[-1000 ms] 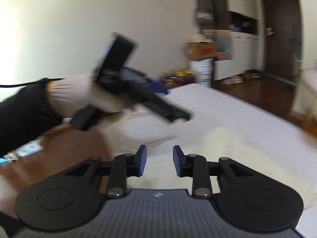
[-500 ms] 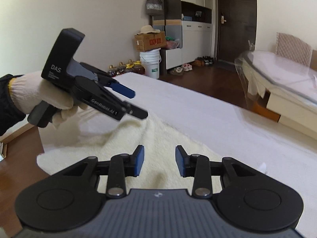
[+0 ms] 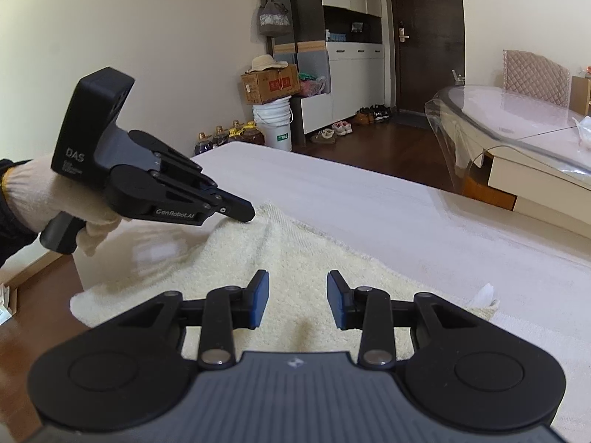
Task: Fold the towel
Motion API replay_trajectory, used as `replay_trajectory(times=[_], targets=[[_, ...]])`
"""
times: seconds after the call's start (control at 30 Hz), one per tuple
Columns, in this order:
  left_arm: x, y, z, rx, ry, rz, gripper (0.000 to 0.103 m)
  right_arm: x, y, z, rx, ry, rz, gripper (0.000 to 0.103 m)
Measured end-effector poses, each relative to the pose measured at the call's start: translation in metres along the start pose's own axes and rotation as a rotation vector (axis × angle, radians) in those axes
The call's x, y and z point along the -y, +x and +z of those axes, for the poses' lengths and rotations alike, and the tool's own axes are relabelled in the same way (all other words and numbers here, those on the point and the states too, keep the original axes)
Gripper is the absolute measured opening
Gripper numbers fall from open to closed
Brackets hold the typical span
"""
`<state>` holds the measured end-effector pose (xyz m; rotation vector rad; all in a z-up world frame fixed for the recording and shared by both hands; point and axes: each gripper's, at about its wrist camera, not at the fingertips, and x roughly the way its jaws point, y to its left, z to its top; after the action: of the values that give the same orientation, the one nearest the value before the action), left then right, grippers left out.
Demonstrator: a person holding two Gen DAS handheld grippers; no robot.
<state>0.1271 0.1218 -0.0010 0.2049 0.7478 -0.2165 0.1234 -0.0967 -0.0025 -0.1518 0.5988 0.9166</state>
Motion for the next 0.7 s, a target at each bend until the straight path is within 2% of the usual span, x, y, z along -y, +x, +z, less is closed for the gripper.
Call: replay_trajectory(times=[0.03, 0.1, 0.13, 0.33, 0.37, 0.4, 0.43, 0.57, 0.63, 0.7], targets=[[-0.003, 0.002, 0.000, -0.014, -0.012, -0.005, 0.005, 0.001, 0.000, 0.001, 0.001, 0.000, 0.000, 0.040], [-0.010, 0.003, -0.002, -0.022, -0.053, -0.001, 0.034, 0.002, 0.001, 0.001, 0.004, -0.002, 0.001, 0.041], [-0.011, 0.004, -0.003, -0.025, -0.063, -0.006, 0.035, 0.002, 0.002, 0.001, 0.003, 0.000, 0.002, 0.041], [-0.009, 0.008, -0.004, -0.039, -0.069, -0.036, 0.032, 0.005, 0.007, -0.002, -0.011, 0.009, 0.005, 0.042], [-0.007, 0.010, -0.004, -0.045, -0.064, -0.039, 0.029, 0.005, 0.008, -0.003, -0.011, 0.012, 0.006, 0.042], [-0.005, 0.012, -0.005, -0.050, -0.056, -0.042, 0.017, 0.006, 0.008, -0.003, -0.010, 0.015, 0.006, 0.042], [-0.003, 0.012, -0.005, -0.047, -0.053, -0.048, 0.010, 0.006, 0.009, -0.003, -0.009, 0.019, 0.007, 0.043], [0.003, -0.001, -0.003, 0.007, -0.046, -0.046, 0.006, 0.008, 0.007, -0.003, -0.004, 0.019, 0.001, 0.044], [0.010, -0.017, 0.001, 0.062, -0.042, -0.114, 0.006, 0.009, 0.004, -0.002, 0.002, 0.017, 0.003, 0.044], [0.021, -0.034, 0.003, 0.117, -0.011, -0.222, 0.006, 0.009, 0.000, -0.002, 0.008, 0.002, 0.021, 0.045]])
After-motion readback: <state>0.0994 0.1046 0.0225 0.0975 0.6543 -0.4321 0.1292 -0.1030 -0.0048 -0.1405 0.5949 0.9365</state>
